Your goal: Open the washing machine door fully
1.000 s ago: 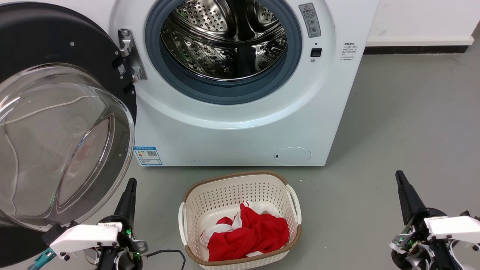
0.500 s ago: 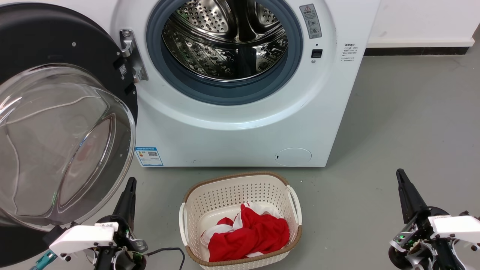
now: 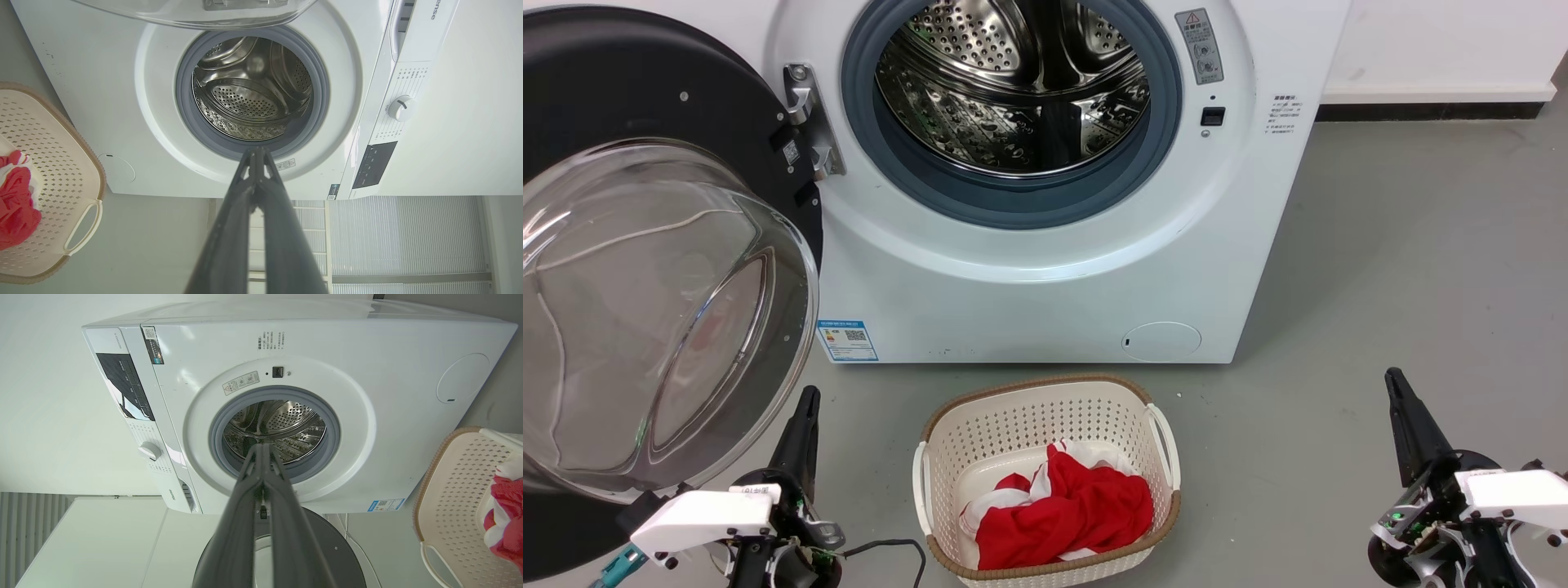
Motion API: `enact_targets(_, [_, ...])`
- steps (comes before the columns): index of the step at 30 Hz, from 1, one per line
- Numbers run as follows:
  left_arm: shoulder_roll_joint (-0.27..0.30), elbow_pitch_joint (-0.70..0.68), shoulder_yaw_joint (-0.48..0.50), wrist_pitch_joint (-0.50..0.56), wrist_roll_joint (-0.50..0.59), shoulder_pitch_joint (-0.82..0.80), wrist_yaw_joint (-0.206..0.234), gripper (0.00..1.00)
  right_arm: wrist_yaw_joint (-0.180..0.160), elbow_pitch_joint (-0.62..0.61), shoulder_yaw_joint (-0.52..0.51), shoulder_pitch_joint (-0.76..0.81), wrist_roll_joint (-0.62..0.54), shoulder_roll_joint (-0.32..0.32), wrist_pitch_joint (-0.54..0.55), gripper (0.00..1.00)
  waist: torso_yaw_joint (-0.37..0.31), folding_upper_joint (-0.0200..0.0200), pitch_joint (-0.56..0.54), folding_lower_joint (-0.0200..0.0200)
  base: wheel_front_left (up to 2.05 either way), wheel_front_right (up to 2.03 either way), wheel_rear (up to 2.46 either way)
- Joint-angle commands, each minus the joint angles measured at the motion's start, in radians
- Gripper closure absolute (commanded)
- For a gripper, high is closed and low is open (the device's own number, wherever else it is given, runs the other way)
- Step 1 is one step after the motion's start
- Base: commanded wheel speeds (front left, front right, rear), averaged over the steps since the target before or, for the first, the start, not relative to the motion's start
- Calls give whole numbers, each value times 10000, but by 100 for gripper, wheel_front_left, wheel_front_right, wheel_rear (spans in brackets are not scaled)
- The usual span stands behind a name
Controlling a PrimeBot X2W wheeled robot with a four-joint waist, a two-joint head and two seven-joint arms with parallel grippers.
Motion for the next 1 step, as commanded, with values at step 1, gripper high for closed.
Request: enact_targets(1, [-15,2,30,33,-13,-74,-43,100,-2,17,-26,-125,-47,13,39,100,0,0,0,0,0,0,0])
